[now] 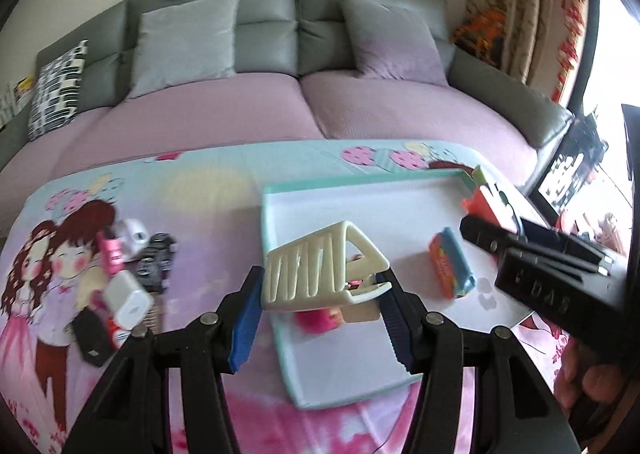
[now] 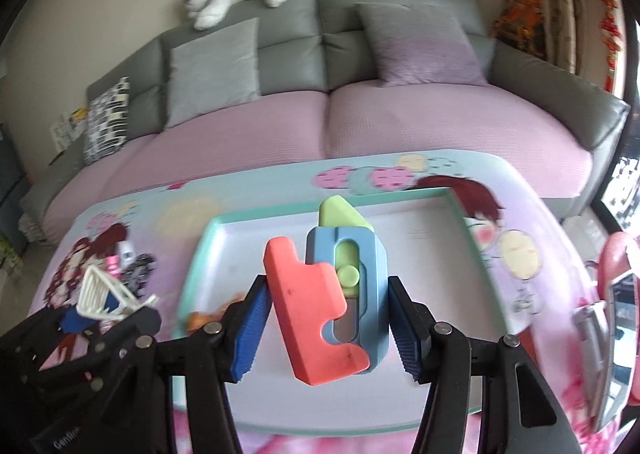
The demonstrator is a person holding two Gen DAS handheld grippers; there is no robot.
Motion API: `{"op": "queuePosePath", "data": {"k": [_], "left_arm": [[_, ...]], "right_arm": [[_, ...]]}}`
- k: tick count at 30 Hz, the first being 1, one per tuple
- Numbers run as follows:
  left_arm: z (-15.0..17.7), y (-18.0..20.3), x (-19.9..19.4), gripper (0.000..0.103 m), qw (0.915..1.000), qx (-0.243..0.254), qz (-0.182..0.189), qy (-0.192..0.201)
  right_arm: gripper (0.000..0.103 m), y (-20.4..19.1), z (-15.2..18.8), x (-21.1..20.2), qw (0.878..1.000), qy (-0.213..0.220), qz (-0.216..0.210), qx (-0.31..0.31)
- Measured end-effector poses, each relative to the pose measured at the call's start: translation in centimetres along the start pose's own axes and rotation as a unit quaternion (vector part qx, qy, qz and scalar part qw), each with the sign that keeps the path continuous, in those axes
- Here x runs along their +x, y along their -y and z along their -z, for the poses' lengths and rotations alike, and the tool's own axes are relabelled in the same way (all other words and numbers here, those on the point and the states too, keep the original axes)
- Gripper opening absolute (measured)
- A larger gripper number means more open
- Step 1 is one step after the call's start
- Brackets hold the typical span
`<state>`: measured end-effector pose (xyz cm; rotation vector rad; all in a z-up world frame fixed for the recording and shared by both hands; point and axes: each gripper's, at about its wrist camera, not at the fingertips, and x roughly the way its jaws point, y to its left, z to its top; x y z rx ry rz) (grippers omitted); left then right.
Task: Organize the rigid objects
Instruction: 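Carry the white clip with the left tool while the right tool carries the coral block to the tray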
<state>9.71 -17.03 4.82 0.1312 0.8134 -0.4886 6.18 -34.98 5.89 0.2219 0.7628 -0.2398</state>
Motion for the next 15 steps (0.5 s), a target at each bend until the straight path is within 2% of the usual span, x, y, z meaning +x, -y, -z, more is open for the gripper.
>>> {"op": "queuePosePath", "data": {"k": [7,15], "left_arm": [[0.7,3.7,2.6,0.057,0.9989,0.034,0.02,-0.024],[1.8,4.4,5.8,0.057,0.9967,0.043,0.017,-0.067]], "right_arm": [[0.06,3.8,-0.7,1.7,0.999,-0.012,0.044,0.011],[0.06,5.7,0.4,5.0,0.996,-0.057,0.062,0.019]]}}
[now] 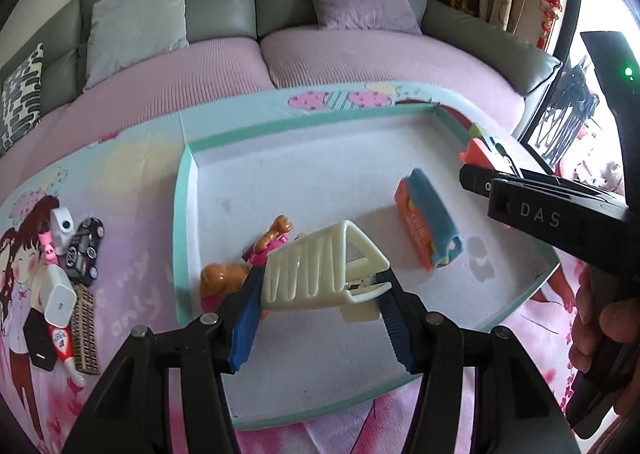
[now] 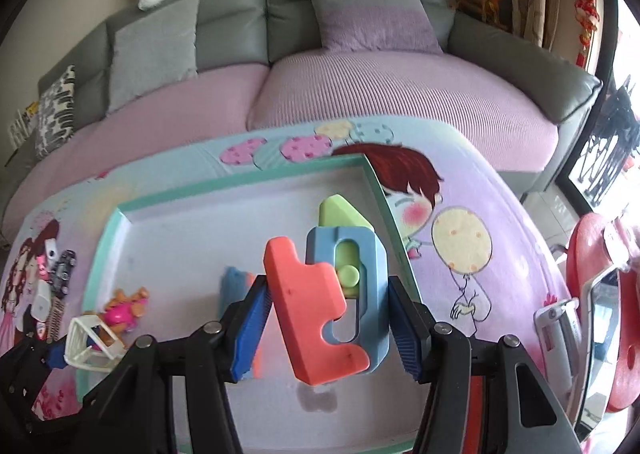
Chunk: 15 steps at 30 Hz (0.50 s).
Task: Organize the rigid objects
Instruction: 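Carry the white clip with the left tool while the right tool carries the coral block to the tray, then release the white clip from the left tool while the right tool releases the coral block in the tray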
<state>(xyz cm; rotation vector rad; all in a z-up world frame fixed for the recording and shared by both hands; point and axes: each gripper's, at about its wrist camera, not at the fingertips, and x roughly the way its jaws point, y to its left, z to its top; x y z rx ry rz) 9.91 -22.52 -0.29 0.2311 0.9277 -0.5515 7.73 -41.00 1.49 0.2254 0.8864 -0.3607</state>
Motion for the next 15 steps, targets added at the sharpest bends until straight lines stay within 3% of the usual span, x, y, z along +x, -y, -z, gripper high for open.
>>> {"op": "queuePosePath", "data": {"k": [9,15], "left_arm": [[0.0,-1.0,0.7,0.057,0.9998,-0.008,-0.02,-0.001],[0.3,-0.7,0.7,0.057,0.9999,-0.002,-0.014,-0.005]], "right_arm": [[0.06,-0.9,0.9,1.9,1.0,-0.028,-0.007,-0.013],[0.061,-1.5,1.5,2.5,0.999,-0.039,-0.007,-0.019]]}}
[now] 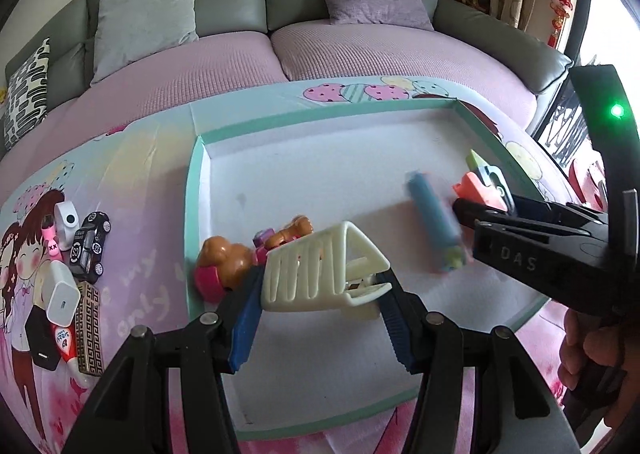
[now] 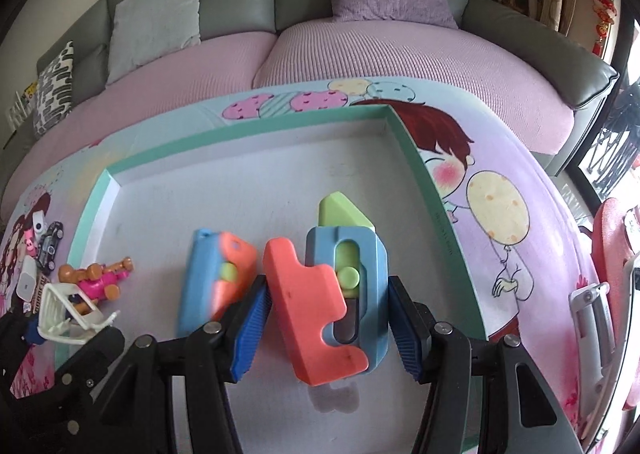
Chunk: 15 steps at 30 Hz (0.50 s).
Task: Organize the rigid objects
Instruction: 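Release the white clip from the left tool while the right tool releases the coral block in the tray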
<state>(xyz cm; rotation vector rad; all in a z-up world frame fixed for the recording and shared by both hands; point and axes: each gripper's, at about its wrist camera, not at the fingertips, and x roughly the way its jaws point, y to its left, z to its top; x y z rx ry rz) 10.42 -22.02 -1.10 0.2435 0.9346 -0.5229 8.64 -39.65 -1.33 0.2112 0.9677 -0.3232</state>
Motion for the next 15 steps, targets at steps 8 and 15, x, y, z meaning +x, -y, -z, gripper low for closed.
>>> {"op": "queuePosePath", "data": {"k": [8,15], "left_arm": [[0.6,0.3,-0.6,0.057,0.9999,-0.004,0.014,-0.005],[0.4,0.1,-2.3,0.07,0.9994,-0.013,0.029,0.011]], "right_arm": [[0.061,-0.2,0.3,0.4,1.0,-0.011,0.006,-0.006],[0.075,0.2,0.3,-0.2,1.0,-0.005,0.004,0.007]]}}
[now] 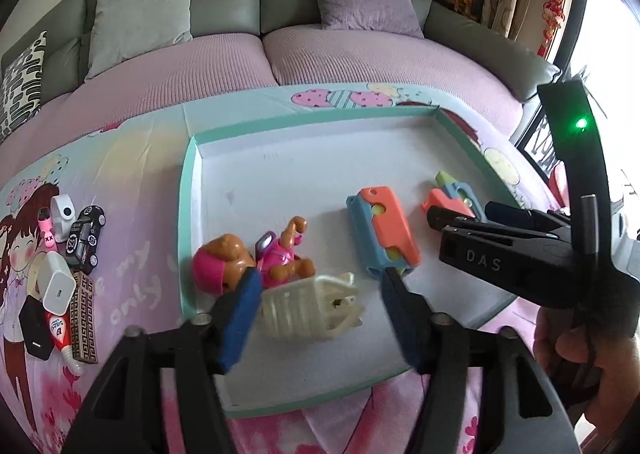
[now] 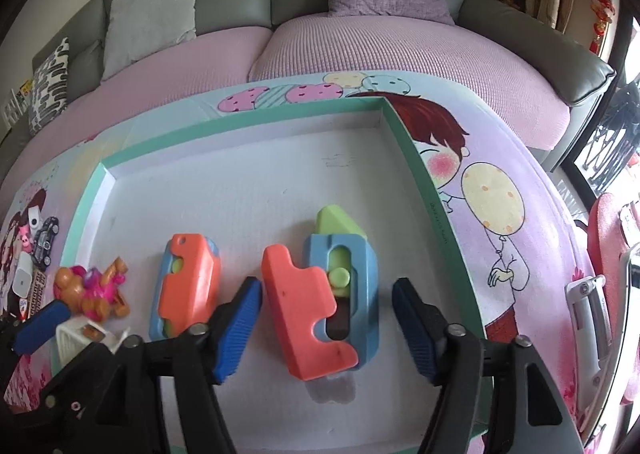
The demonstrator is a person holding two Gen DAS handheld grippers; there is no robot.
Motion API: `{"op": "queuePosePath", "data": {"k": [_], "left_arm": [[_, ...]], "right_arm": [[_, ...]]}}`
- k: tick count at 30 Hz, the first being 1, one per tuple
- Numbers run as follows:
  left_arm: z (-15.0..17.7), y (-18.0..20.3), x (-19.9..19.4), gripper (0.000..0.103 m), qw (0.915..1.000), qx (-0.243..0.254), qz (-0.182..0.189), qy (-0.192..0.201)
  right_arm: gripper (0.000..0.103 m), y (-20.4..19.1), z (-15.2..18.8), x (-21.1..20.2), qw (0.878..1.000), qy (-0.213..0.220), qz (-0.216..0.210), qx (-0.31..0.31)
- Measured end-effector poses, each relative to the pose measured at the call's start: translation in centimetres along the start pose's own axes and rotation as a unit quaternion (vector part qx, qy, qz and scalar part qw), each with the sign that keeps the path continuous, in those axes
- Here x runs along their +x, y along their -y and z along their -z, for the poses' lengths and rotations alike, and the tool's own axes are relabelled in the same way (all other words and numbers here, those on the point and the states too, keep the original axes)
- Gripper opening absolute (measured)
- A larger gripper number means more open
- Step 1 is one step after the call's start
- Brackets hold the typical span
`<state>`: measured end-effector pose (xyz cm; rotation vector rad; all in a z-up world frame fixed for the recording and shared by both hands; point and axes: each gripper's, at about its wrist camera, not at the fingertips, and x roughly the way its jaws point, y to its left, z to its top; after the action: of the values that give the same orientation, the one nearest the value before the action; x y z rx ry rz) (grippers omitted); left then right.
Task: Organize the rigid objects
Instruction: 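Release the white clip from the left tool while the right tool releases the coral block in the tray, then move both tools back from the tray toward the remaining pile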
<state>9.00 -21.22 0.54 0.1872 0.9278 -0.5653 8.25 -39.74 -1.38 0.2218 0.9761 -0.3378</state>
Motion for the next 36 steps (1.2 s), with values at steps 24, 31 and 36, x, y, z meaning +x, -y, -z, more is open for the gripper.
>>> {"op": "queuePosePath", "data": {"k": [24,31,36], "left_arm": [[2.5,-10.4,-9.3,0.098,0.9787,-0.153,-0.091,0.103],[5.0,-14.1,-12.1,0.103,0.962,-0.207,-0.121,0.13],[7.1,-17.3,-13.8,0.103,0.9473,-0.252,-0.141,0.139]], "right_arm": [[0.103,-3.7,1.0,-7.1,0.995,0.085,-0.034,-0.026],[0.103,-7.2,2.6,-8.6,0.993,0.092,-0.057,-0.046],[0.103,-9.9,3.8,-9.0,0.991,0.084,-0.084,-0.06]]}}
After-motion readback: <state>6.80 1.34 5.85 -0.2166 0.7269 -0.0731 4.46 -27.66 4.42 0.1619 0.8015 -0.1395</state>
